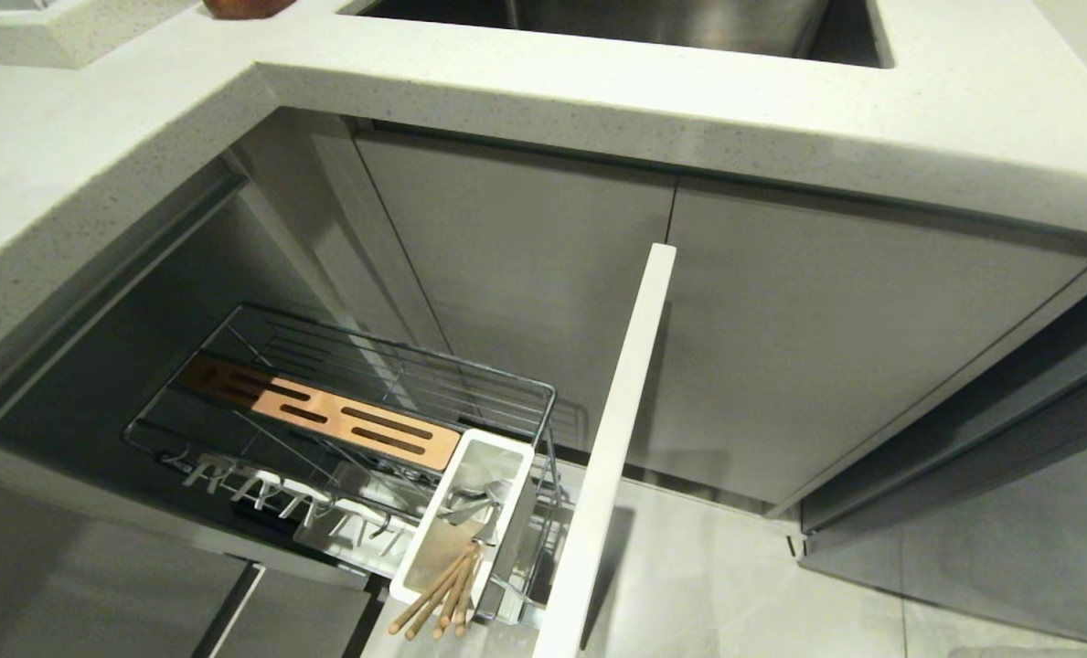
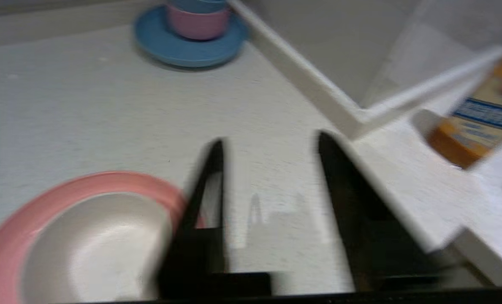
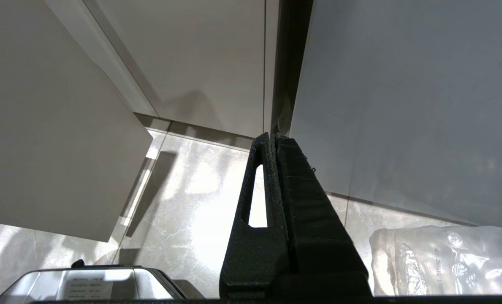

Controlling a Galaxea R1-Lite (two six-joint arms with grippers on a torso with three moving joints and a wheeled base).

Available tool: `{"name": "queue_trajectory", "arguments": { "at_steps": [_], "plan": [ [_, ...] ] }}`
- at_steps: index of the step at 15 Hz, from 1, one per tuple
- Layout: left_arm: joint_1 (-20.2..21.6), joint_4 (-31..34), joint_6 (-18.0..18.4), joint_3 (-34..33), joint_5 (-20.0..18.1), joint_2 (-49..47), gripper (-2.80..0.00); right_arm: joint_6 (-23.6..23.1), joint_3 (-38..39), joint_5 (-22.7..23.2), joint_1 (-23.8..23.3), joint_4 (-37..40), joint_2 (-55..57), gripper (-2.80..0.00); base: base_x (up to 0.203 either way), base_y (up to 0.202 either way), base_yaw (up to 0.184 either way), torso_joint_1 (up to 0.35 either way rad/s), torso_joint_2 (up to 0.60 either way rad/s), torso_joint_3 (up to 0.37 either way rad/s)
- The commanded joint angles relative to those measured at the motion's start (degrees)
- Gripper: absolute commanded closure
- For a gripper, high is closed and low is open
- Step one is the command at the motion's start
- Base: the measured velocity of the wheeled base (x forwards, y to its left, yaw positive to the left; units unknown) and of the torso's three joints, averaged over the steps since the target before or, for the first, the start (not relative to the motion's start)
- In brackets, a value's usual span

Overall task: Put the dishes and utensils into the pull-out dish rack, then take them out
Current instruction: Take the bowl out of the cupboard, then take the spoon out of the cupboard

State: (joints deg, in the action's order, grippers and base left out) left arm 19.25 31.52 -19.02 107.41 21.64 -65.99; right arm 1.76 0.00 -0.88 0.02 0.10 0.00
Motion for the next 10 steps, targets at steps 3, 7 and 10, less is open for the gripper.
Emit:
{"name": "queue_trajectory", "arguments": {
  "at_steps": [3, 7, 10],
  "plan": [
    [-11.13, -2.39, -0.17, 0.29, 0.05, -0.80, 0.00, 0.00, 0.13, 0.00, 0.01, -0.01, 0.04, 0.00, 0.000, 0.000, 0.000, 0.000, 0.00, 0.000],
    [-25.82, -3.12, -1.45, -0.32, -0.02, -2.00, 0.00, 0.00, 0.18, 0.00, 0.06, -0.01, 0.00, 0.00, 0.000, 0.000, 0.000, 0.000, 0.00, 0.000],
    [-38.13, -3.08, -1.49, -6.63, 0.20, -2.15, 0.00, 0.00, 0.17, 0.00, 0.06, -0.01, 0.00, 0.00, 0.000, 0.000, 0.000, 0.000, 0.00, 0.000]
  ]
}}
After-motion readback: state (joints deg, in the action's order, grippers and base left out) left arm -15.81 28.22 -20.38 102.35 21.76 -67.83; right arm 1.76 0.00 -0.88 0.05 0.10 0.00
